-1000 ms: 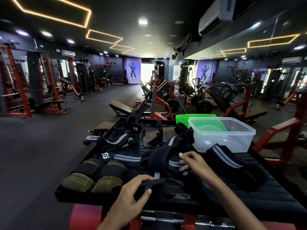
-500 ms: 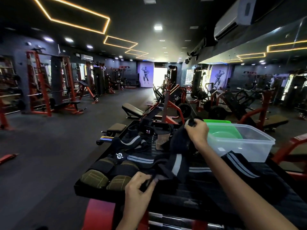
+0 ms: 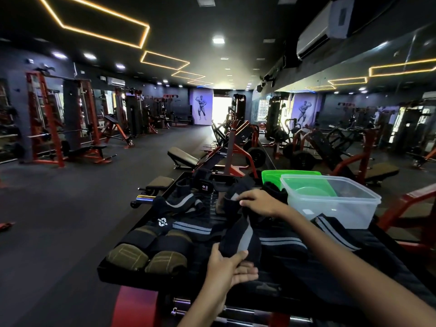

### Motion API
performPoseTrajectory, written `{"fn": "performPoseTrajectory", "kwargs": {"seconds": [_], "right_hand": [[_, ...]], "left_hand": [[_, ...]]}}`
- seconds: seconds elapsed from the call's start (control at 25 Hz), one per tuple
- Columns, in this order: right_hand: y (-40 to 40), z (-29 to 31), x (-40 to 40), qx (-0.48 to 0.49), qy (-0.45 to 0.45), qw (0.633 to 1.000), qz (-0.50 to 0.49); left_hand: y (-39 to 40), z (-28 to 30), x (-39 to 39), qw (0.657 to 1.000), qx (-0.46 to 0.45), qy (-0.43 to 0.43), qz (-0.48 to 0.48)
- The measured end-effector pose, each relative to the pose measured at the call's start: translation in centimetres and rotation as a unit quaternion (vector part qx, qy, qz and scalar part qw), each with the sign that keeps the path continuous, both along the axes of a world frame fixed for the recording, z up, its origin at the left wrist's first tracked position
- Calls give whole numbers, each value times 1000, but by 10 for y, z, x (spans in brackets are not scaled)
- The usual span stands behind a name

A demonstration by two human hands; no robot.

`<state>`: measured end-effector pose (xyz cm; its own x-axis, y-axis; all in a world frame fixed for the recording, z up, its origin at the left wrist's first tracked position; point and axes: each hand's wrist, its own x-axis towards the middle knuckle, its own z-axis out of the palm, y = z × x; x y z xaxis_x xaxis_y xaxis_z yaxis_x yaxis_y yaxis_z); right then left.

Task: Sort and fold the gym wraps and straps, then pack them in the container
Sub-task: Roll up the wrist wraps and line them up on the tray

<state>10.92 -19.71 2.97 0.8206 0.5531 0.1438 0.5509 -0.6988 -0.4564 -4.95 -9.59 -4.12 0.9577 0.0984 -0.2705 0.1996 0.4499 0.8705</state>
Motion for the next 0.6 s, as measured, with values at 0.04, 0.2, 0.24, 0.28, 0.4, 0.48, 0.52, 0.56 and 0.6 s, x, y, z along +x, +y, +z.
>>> {"fn": "performPoseTrajectory", "kwargs": {"seconds": [0.04, 0.2, 0.24, 0.28, 0.4, 0.48, 0.52, 0.56, 0.6], "right_hand": [[-4, -11, -7, 76, -5, 997, -13], [-8, -47, -26, 287, -4, 955, -81], [-6, -53, -30, 230, 27, 972, -37], [-5, -60, -32, 140, 65, 988, 16], [-8, -84, -33, -134, 73, 978, 139], [-9, -91, -32, -171, 60, 971, 157], [-9, -88, -31, -148, 61, 978, 137], [-8, -84, -30, -111, 48, 987, 106], [-8, -80, -29, -71, 22, 995, 73]], "left_hand": [[-1, 1, -2, 1000, 13, 3, -7], [-4, 8, -11, 999, -16, 40, -20], [-4, 5, -12, 999, 3, 40, -12], [-2, 2, -13, 997, 68, 28, 4], [10, -9, -18, 928, 349, -89, 99], [22, -12, -21, 869, 433, -190, 142], [27, -15, -20, 852, 449, -228, 144], [30, -19, -17, 850, 445, -244, 142], [33, -20, -16, 859, 424, -246, 149]]}}
